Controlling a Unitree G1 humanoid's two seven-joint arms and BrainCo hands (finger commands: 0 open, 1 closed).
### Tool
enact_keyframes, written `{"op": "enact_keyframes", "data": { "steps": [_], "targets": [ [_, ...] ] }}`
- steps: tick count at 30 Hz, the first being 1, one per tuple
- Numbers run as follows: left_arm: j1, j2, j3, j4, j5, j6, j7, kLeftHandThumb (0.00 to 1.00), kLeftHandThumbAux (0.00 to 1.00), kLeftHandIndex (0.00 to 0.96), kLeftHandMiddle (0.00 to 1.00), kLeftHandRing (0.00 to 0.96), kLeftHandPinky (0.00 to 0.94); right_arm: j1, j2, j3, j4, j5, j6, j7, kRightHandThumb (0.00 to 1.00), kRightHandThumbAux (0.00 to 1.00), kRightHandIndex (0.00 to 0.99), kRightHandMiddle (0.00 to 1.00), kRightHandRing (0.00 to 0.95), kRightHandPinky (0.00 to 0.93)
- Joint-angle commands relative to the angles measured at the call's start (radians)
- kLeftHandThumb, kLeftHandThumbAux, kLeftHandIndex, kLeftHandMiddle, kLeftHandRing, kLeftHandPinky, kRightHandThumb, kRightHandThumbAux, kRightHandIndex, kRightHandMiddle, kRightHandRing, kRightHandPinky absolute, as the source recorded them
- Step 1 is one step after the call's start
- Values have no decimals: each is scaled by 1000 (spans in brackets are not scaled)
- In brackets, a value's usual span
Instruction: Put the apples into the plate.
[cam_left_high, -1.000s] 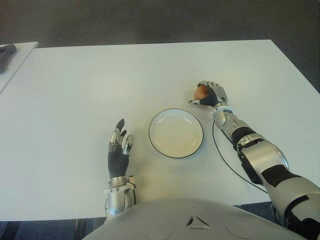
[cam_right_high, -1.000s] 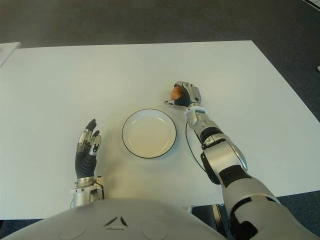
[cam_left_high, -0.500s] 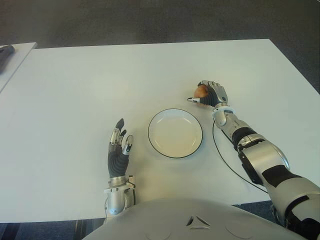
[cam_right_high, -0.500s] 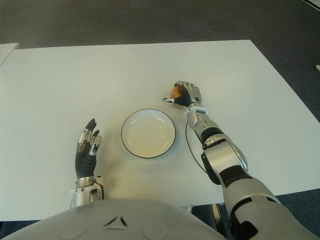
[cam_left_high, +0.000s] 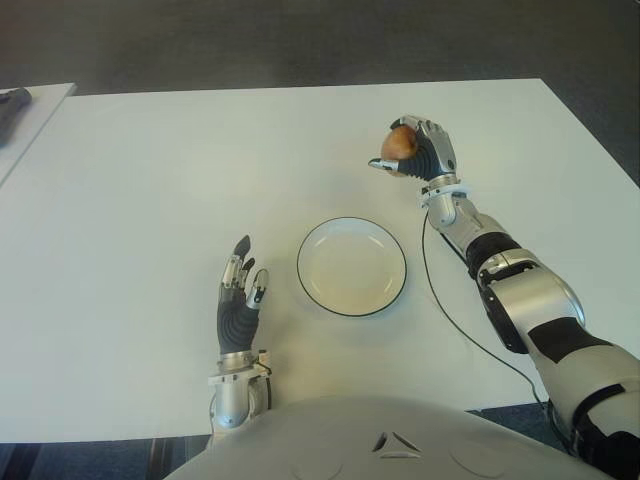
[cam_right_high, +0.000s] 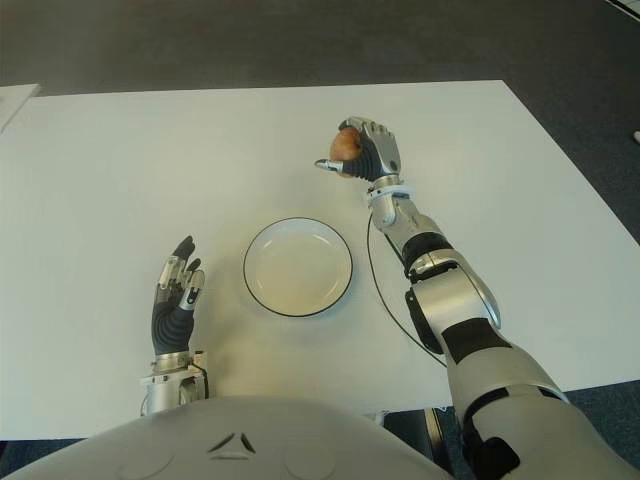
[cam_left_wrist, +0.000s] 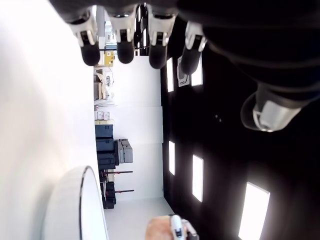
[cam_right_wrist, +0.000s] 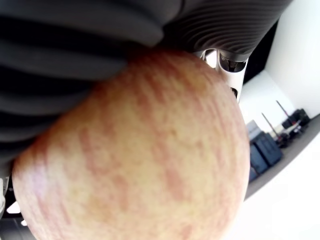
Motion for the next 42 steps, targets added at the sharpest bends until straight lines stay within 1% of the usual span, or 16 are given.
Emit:
{"op": "enact_keyframes", "data": {
  "steps": [1,7,13,18,22,31,36,42],
  "targets": [
    [11,0,-3,-8,-7,34,-20,83,405,137,79,45,63,29,-28,-19,-120,19,-58,5,733,708,440,871,866,871],
    [9,-2,-3,-5,1,26,-15,85,399,134,71,40,62,72,-41,-24,-231,13,-63,31,730,709,440,881,876,876],
    [13,-3,-5,-10,16,22,-10,80,406,136,68,40,64,156,-60,-17,-382,5,-88,80,726,711,439,888,884,873],
    [18,-3,-7,-16,26,23,-9,80,403,137,68,40,62,204,-66,-18,-449,-4,-94,107,722,713,439,893,887,870],
    [27,-4,-12,-31,28,37,-12,75,405,132,66,38,56,275,-74,2,-518,-17,-128,145,721,714,439,895,887,867],
    [33,-8,-13,-42,25,43,-9,73,404,131,70,43,61,377,-84,20,-611,-22,-175,231,723,713,439,895,883,877],
    [38,-17,-13,-49,10,60,-10,81,402,140,78,47,64,438,-99,27,-639,-25,-215,273,725,712,439,891,881,875],
    [37,-22,-11,-44,12,54,-7,87,400,147,87,56,65,488,-126,27,-692,-33,-225,331,725,712,439,882,873,864]
  ]
}}
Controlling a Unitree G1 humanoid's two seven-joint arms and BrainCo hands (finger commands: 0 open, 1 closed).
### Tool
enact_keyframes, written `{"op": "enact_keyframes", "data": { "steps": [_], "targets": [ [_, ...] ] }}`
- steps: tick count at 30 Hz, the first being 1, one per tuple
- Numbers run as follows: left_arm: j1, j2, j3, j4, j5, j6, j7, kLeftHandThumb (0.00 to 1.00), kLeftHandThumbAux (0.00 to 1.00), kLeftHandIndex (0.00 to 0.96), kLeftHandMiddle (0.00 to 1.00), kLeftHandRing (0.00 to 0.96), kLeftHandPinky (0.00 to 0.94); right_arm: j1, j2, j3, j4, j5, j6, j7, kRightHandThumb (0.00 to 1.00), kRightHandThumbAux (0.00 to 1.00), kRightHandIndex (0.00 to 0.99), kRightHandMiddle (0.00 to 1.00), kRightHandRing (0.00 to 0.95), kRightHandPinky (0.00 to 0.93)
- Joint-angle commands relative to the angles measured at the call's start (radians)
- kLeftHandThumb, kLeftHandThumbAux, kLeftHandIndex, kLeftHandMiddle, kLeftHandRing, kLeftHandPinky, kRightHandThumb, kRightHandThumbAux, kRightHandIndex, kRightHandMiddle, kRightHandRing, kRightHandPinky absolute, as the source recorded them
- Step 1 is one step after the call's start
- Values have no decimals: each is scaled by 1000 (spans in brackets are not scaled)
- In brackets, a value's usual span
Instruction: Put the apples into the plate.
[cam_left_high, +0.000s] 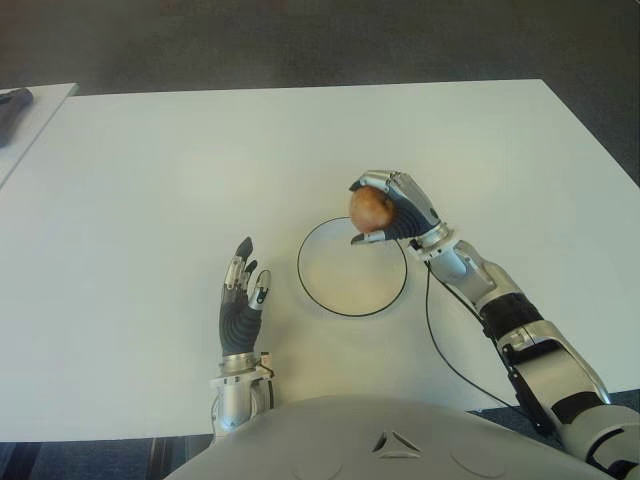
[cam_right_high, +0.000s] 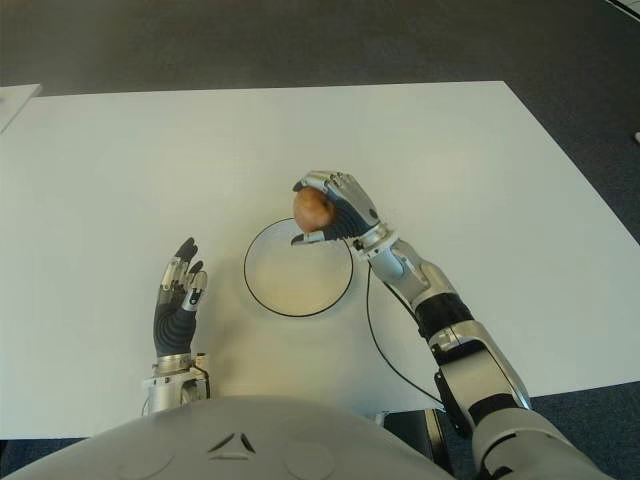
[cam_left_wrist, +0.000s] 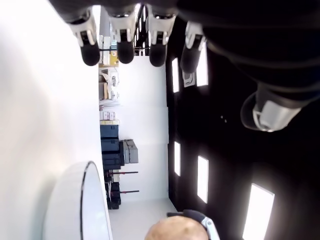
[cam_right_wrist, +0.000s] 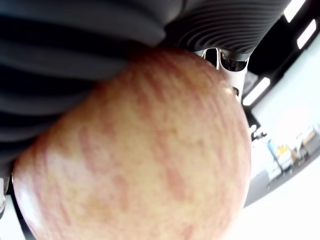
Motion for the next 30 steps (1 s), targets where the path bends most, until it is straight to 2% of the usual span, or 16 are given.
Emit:
{"op": "enact_keyframes", "data": {
  "steps": [1,11,20,30],
  "targets": [
    [3,-5,1,-1,-1,12,-4,86,401,147,87,56,63,31,-26,-4,-47,-7,-18,44,725,712,439,881,872,862],
    [2,0,3,2,0,11,-7,85,403,143,83,52,63,38,-30,-5,-13,-2,-62,72,722,713,439,863,858,836],
    [7,-9,0,-13,1,46,-2,84,399,129,77,45,56,27,-42,6,9,-34,-80,90,721,714,439,851,845,815],
    [-2,-6,5,-3,20,19,7,81,398,137,78,48,63,27,-39,14,31,-65,-79,97,720,714,439,839,834,807]
  ]
}}
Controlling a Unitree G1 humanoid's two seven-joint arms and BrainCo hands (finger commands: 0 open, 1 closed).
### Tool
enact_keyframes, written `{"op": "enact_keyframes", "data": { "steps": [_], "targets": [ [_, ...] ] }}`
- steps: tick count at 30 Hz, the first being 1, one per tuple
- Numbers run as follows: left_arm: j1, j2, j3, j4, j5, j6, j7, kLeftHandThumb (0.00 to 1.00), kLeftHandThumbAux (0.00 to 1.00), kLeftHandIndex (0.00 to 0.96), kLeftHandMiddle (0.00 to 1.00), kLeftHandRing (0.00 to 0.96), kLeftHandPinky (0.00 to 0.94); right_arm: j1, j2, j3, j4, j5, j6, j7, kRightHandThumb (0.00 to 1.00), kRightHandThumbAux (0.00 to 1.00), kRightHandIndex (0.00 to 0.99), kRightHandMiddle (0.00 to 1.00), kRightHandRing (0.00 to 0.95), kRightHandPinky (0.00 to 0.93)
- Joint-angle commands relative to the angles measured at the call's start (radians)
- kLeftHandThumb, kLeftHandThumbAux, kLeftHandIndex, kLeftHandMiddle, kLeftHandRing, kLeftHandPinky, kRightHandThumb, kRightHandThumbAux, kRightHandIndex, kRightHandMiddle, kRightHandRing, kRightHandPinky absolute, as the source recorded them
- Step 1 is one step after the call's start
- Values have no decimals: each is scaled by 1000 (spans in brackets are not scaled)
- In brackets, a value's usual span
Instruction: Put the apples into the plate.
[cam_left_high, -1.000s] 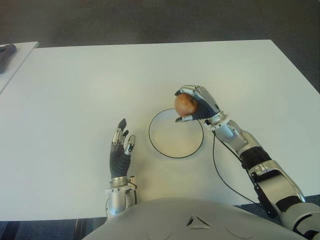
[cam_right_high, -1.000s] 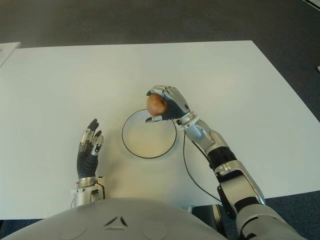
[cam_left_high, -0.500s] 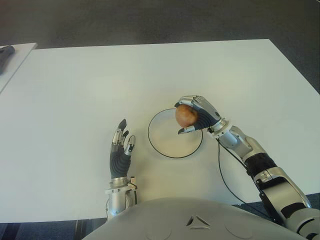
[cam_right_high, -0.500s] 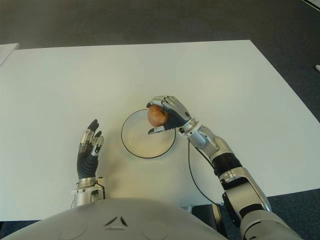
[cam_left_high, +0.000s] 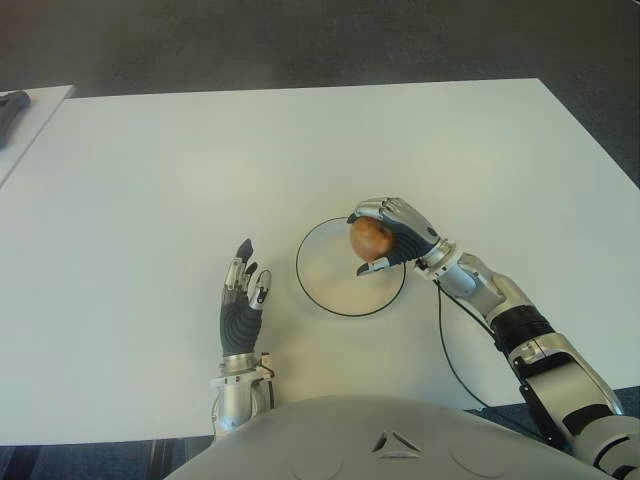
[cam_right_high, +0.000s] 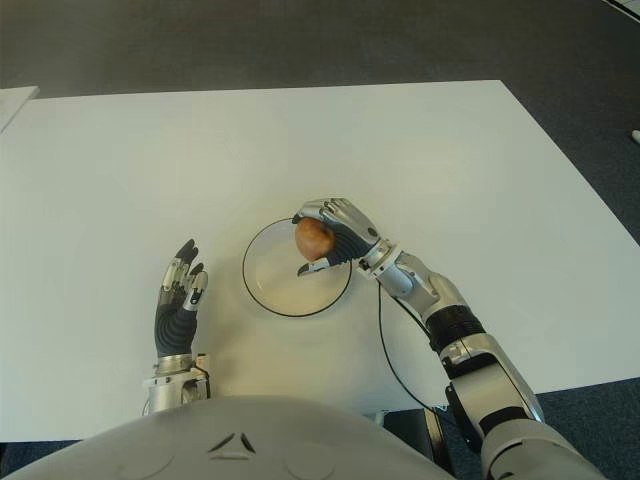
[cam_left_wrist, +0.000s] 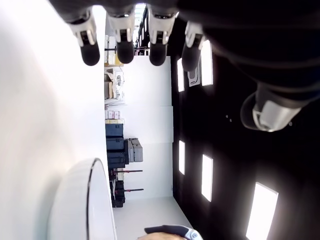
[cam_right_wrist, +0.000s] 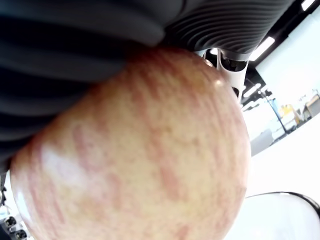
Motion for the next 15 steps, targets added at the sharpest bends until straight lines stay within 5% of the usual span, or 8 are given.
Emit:
{"op": "enact_keyframes", "data": {
  "steps": [1,15],
  "targets": [
    [-2,-5,4,0,16,0,6,80,401,137,78,48,66,-11,0,10,23,-31,-11,-12,720,714,439,839,834,810],
    [42,-30,-36,-105,31,90,17,102,408,115,69,49,59,-28,10,34,66,-81,-41,-54,717,715,439,842,837,810]
  ]
}}
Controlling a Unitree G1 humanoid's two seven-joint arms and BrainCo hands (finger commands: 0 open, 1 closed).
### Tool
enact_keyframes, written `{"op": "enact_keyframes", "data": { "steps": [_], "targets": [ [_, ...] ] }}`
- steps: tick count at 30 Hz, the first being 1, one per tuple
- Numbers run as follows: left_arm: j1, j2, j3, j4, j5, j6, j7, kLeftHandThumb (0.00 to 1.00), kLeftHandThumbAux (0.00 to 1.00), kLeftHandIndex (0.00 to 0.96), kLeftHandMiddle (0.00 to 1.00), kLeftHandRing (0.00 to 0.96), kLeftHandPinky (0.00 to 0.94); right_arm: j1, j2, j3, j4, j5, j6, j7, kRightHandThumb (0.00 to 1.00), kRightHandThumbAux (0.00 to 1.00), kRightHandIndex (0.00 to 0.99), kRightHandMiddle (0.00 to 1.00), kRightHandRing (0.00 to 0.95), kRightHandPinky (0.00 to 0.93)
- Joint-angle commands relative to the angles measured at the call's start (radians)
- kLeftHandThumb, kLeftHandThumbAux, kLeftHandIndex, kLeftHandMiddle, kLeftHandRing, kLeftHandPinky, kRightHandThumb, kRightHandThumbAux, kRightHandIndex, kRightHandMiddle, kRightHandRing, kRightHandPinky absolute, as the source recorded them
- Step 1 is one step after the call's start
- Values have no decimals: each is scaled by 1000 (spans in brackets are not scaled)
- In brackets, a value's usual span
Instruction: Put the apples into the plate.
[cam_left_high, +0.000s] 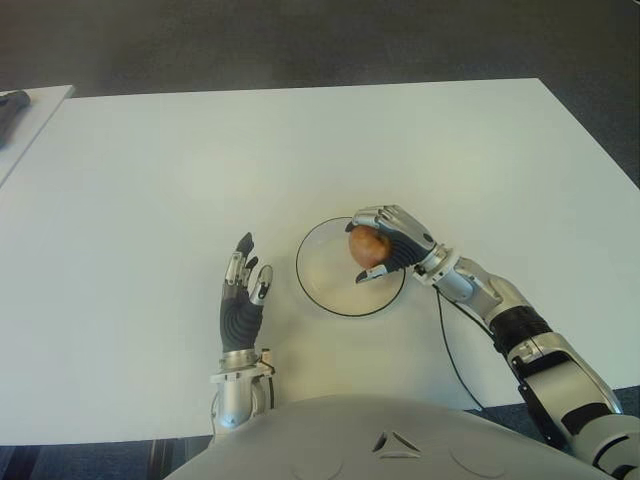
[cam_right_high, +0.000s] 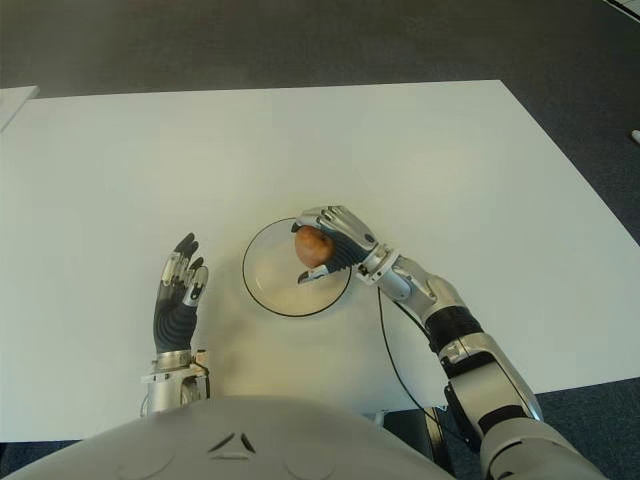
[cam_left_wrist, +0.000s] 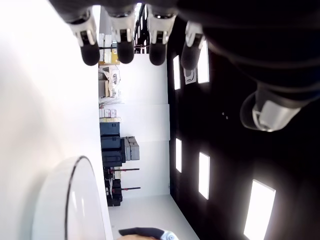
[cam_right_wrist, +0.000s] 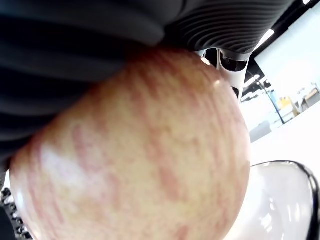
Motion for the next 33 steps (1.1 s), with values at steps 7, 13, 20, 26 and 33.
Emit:
{"op": "enact_keyframes", "data": {
  "steps": [7,13,20,26,33],
  "targets": [
    [35,-27,-29,-44,15,47,21,95,434,106,67,45,47,-22,8,38,19,-8,-36,11,716,715,440,839,836,816],
    [38,-31,-37,-51,18,52,31,88,455,104,66,44,45,-24,10,52,14,-45,-35,-24,716,715,439,851,845,842],
    [37,-29,-51,-57,32,61,49,81,467,103,67,45,47,-38,3,75,12,-114,-18,-73,717,714,439,869,856,852],
    [29,-24,-61,-54,31,61,50,78,457,89,64,43,43,-52,-12,88,8,-146,-7,-69,718,713,440,850,845,827],
    [24,-22,-64,-46,20,60,45,88,450,85,65,41,28,-74,-29,94,-21,-171,18,-54,717,712,441,828,827,805]
  ]
}}
